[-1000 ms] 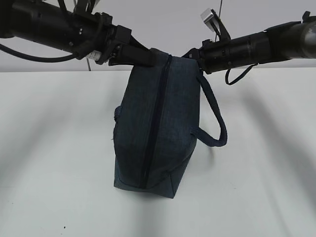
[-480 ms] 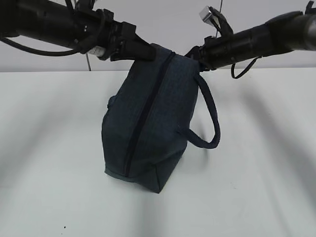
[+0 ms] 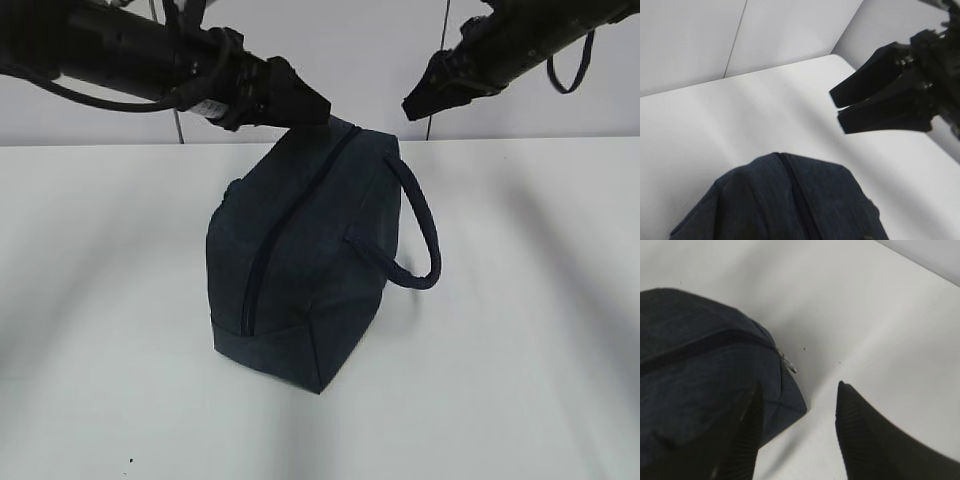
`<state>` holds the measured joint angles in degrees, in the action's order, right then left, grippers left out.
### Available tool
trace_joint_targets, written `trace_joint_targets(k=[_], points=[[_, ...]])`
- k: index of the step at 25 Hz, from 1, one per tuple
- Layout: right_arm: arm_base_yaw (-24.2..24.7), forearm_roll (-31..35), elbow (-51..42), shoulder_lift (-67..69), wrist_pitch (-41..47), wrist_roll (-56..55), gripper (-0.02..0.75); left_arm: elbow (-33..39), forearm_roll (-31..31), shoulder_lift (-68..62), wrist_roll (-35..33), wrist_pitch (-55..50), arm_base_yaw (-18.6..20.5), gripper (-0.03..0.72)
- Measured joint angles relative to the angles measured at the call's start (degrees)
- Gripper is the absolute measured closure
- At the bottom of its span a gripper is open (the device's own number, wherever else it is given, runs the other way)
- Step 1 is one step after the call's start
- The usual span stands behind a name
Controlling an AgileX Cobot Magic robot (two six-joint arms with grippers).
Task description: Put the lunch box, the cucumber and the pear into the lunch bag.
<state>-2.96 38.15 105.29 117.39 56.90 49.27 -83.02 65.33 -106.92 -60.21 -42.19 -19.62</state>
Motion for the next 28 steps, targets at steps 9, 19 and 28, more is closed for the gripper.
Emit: trace_joint_targets(k=[9,19,28], points=[[0.00,-7.37,0.00,-7.31,12.25,-10.77,0.360,-0.09,-30.99,11.08,20.57,0.10,0.00,0.316],[0.00,-14.68,0.00,-12.49,13.70,-24.06,0.360,-0.17,-43.90,22.74,35.88,-14.33,0.00,0.412],[0.00,-21.77,-0.59,-25.92,14.66,-34.90,0.360,-0.19,-61.30,29.29,49.82,-29.03,0.00,0.420]])
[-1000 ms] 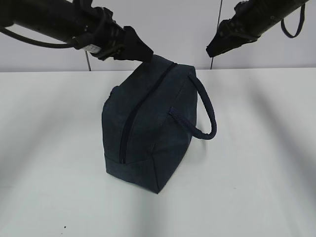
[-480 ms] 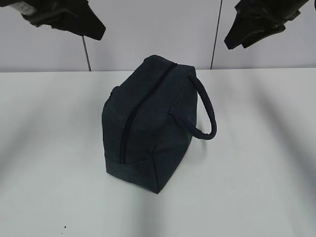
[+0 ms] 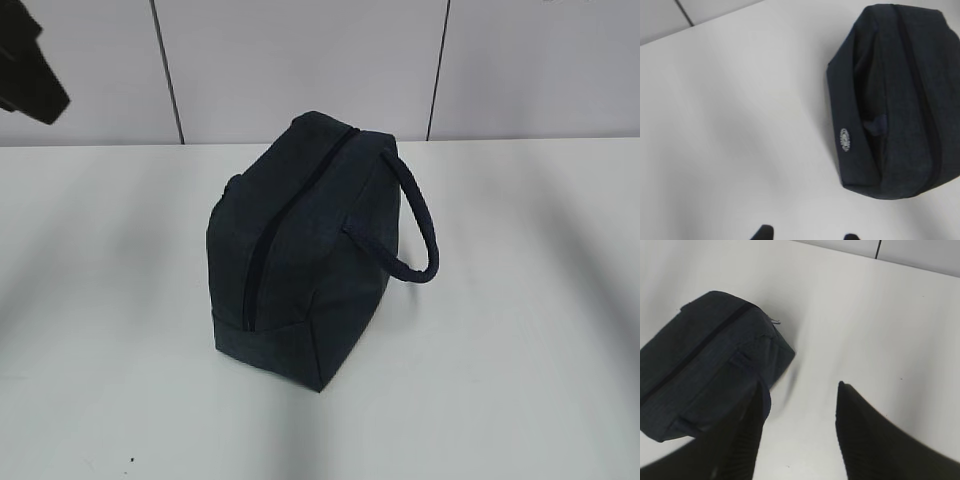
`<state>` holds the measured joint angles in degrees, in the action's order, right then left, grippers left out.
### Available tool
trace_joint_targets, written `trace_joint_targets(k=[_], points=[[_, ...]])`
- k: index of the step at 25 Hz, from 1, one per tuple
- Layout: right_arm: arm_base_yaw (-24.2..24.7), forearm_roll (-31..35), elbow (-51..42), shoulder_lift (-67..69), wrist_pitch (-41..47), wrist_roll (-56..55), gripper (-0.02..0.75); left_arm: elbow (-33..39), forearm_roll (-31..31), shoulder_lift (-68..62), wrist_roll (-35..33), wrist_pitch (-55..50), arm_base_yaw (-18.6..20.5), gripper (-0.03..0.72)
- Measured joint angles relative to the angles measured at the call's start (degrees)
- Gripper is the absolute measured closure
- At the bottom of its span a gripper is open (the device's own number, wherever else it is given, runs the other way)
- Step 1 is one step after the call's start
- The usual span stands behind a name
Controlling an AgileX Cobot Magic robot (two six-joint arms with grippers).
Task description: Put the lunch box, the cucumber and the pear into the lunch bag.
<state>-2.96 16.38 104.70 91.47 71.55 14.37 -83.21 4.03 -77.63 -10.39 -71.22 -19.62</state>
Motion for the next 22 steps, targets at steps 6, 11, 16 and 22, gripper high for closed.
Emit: trace_joint_targets(k=[6,11,16,22], points=[[0.00,-0.64,-6.11,-13.78,0.33,-2.30,0.360,0.05,-5.42,9.04,4.60,-0.68,0.00,0.420],[0.00,-3.91,-15.27,-26.49,0.65,-2.30,0.360,0.78,-5.59,19.35,6.45,-1.20,0.00,0.420],[0.00,-8.84,-27.13,-40.29,0.85,-2.67,0.360,7.17,-5.59,30.55,7.46,-1.52,0.00,0.420],[0.00,-15.59,-42.10,-58.60,1.08,-7.74,0.360,22.04,-5.59,44.43,9.89,-1.74,0.00,0.417]])
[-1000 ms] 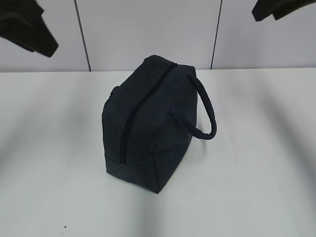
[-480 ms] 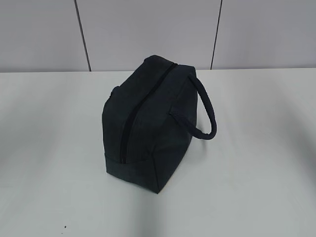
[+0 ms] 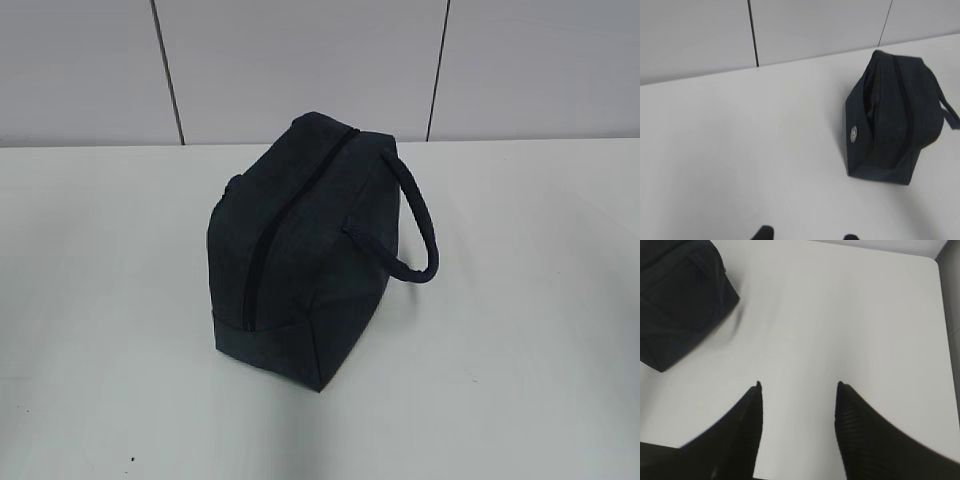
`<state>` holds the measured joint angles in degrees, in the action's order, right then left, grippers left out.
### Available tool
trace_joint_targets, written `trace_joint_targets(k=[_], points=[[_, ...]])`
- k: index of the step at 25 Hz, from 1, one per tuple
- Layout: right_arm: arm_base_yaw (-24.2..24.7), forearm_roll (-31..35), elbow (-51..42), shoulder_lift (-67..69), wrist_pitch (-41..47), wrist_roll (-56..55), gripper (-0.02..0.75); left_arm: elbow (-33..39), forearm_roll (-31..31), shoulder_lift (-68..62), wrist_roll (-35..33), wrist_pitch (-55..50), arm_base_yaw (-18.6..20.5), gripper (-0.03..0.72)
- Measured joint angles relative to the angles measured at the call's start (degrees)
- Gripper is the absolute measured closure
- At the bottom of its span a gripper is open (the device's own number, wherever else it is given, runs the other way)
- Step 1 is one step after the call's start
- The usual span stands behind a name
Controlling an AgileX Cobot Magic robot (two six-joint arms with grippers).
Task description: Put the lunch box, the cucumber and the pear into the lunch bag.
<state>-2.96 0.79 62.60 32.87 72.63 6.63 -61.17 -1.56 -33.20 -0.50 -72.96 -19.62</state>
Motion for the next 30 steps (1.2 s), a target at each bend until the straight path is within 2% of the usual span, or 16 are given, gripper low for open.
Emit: trace_joint_targets(k=[4,7,12,16,22,30], points=[[0.00,-0.79,-9.69,-11.69,0.17,-0.84,0.360,10.65,0.20,9.72,0.50,0.21,0.00,0.379],[0.00,1.54,-16.21,-20.11,0.36,-0.84,0.360,17.69,1.10,17.08,0.50,0.42,0.00,0.348],[0.00,2.91,-25.54,-32.74,0.39,0.33,0.360,26.11,1.56,29.77,0.50,1.02,0.00,0.337],[0.00,2.91,-30.64,-33.99,0.84,1.09,0.360,28.41,1.96,33.90,0.50,1.50,0.00,0.337],[0.00,0.16,-33.19,-33.99,-5.10,1.51,0.382,30.71,2.02,33.84,0.50,8.70,0.00,0.337],[0.00,-0.30,-33.83,-33.99,-6.06,1.51,0.384,31.25,2.02,33.84,0.50,9.32,0.00,0.337]])
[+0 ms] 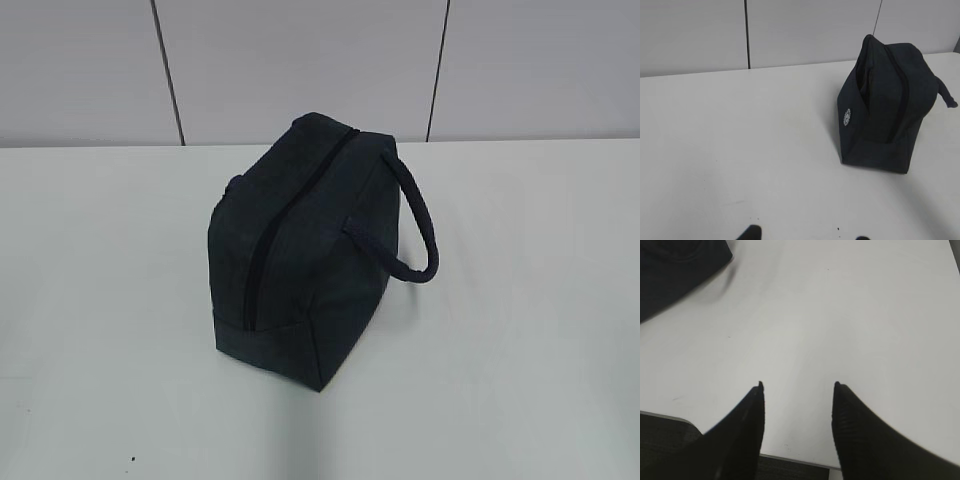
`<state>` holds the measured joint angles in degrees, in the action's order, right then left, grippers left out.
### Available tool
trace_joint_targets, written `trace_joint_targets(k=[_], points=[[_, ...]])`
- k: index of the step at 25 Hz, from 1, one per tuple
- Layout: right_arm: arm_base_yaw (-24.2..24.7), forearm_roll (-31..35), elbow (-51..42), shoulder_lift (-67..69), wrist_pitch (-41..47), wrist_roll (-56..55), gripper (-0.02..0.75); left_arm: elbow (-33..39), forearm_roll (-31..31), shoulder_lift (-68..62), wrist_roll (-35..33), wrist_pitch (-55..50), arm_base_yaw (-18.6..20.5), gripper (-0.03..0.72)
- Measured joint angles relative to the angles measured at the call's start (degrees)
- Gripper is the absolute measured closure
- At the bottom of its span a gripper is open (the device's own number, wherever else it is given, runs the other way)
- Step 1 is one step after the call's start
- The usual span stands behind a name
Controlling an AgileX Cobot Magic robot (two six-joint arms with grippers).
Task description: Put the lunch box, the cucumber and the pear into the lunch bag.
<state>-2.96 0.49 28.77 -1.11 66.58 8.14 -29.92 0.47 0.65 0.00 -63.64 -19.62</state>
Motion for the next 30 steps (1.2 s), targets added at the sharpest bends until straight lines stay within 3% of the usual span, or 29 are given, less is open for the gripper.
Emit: trace_joint_targets(k=[15,17,24,30], points=[[0.00,0.00,-0.03,0.00,-0.09,0.00,0.385,0.07,0.00,0.11,0.00,0.06,-0.02,0.377],[0.00,0.00,-0.03,0.00,-0.13,0.00,0.385,0.07,0.00,0.17,0.00,0.11,2.46,0.393],[0.00,0.00,-0.12,0.00,-0.23,0.00,0.385,0.09,0.00,0.39,0.00,0.18,17.86,0.431],[0.00,0.00,-0.12,0.00,-0.23,0.00,0.385,0.09,0.00,0.39,0.00,0.18,22.37,0.440]])
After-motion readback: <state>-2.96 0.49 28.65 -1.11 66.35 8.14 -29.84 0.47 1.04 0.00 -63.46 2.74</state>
